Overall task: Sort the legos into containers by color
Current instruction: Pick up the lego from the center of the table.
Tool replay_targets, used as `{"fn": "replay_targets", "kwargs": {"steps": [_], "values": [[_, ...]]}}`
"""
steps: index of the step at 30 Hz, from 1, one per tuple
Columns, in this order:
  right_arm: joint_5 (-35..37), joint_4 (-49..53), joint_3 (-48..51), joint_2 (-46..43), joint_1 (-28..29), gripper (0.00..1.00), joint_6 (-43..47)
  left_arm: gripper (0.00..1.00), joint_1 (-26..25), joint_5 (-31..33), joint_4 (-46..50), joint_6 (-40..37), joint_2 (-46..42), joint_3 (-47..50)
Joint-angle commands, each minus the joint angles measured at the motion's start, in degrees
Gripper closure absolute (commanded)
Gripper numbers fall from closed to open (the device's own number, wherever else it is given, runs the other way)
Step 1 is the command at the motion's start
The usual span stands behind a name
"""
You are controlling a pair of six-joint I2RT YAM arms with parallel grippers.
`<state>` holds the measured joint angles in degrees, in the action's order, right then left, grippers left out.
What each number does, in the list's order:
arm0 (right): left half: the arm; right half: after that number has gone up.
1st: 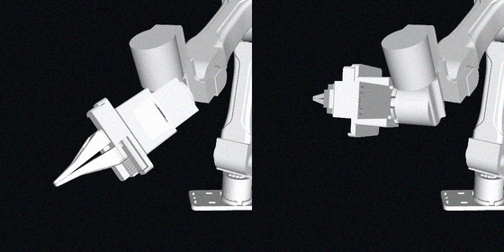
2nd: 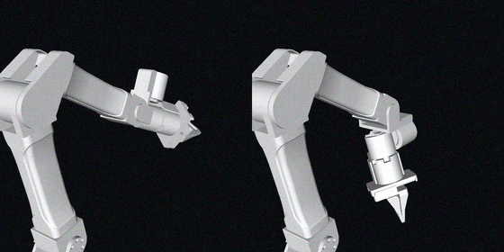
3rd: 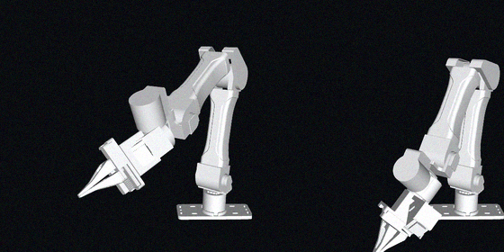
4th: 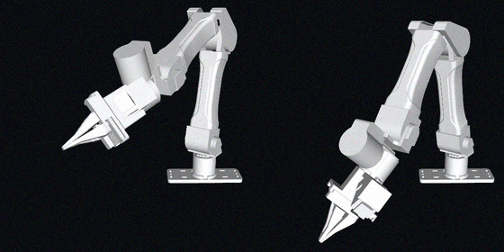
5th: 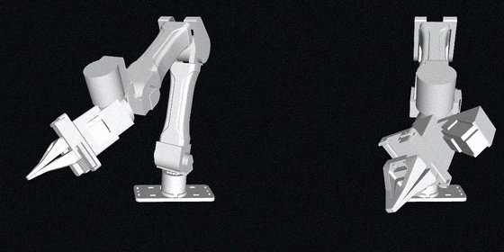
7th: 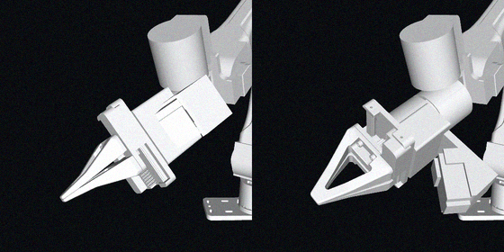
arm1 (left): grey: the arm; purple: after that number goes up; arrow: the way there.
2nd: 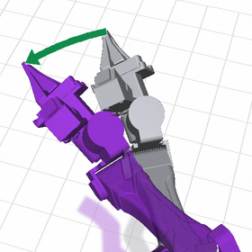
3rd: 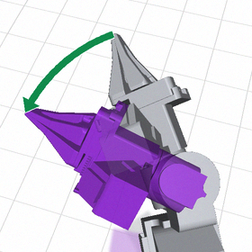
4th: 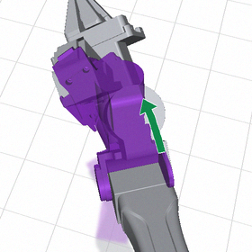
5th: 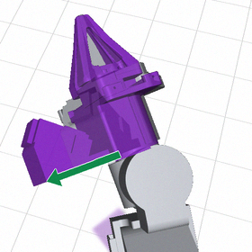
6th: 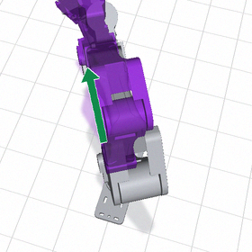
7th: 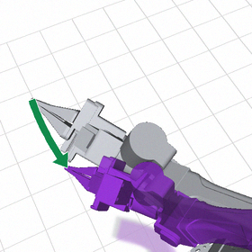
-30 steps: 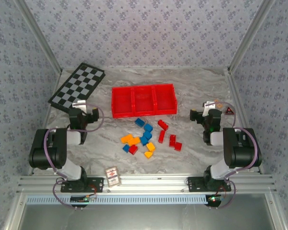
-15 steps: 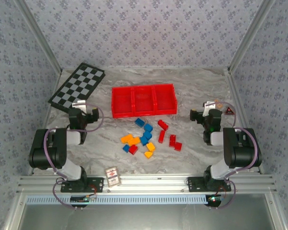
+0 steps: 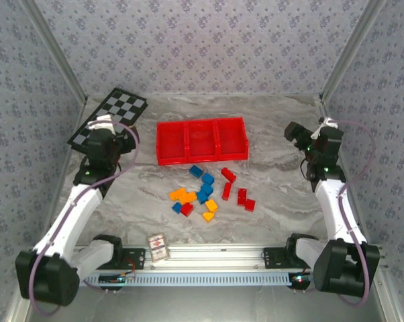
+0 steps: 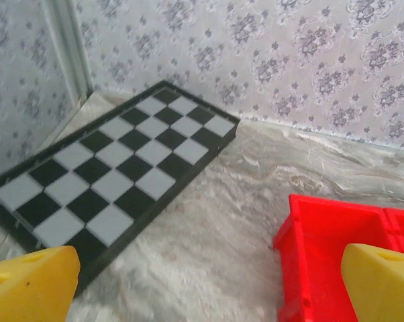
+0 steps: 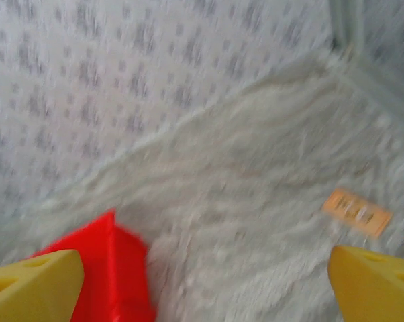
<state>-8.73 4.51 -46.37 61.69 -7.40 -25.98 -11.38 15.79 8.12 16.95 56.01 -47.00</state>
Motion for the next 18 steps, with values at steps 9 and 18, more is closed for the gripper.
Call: {"fn": "replay_targets", "kwargs": {"steps": [9,18], "values": [[-2.64,44.03,-7.94,12.24,24.15,0.20,-6.79,0.00,-0.14,-14.99,36.88,10.85,-17.61,1.66],[1.76,42.53,-10.39,23.68,34.77,0.26,-8.06,0.00,-1.19,-22.12,32.53,11.89,-21.36,6.16]]}}
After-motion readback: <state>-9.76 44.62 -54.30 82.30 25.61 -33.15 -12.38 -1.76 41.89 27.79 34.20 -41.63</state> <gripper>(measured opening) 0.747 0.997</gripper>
